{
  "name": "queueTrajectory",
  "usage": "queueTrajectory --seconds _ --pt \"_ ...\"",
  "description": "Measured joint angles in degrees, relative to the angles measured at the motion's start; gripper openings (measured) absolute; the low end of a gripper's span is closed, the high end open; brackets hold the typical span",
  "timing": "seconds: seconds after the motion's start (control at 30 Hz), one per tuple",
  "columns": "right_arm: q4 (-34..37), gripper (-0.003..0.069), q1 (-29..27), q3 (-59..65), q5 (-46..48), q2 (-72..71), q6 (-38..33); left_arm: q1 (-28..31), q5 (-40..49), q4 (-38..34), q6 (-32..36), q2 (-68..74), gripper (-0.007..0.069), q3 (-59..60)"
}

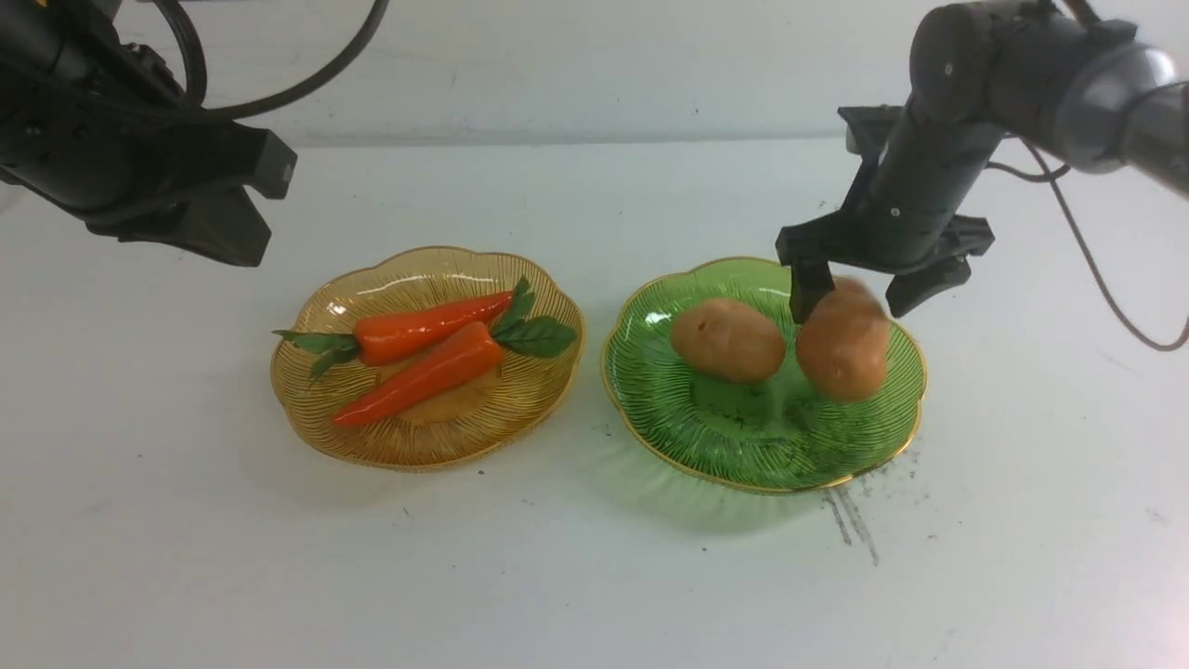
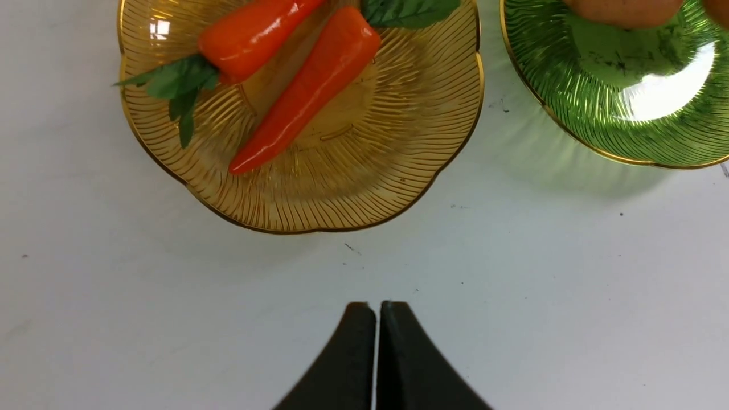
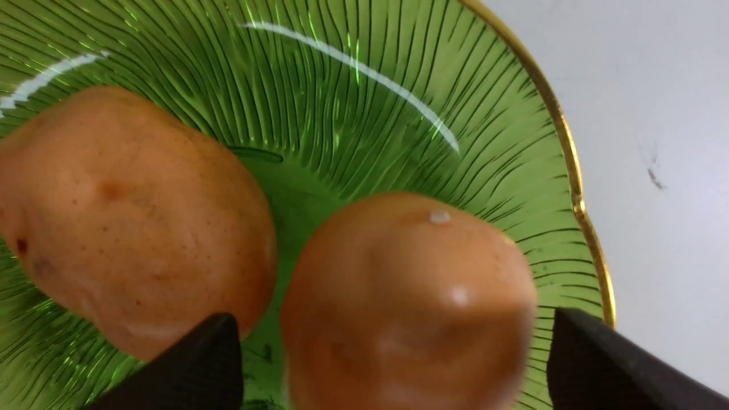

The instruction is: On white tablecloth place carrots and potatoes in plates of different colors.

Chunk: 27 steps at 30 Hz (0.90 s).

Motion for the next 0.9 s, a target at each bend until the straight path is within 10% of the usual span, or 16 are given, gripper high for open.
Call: queueTrajectory --seconds 0.33,0.7,0.9 --pt "0.22 0.0588 0.0 1.94 0.06 -12.26 -0.91 0.0 0.0 -0.73 0.06 -1.05 -0.0004 0.0" --pt "-9.0 0.009 0.0 18.66 0.17 -49.33 -0.77 0.0 -0.16 2.06 0.13 -16.82 -0.0004 12.91" --pt "-8.47 -0.0009 0.0 38.92 -17.31 -70.99 0.26 0.0 -0.35 -0.44 0.13 -31.79 -0.0004 26.12"
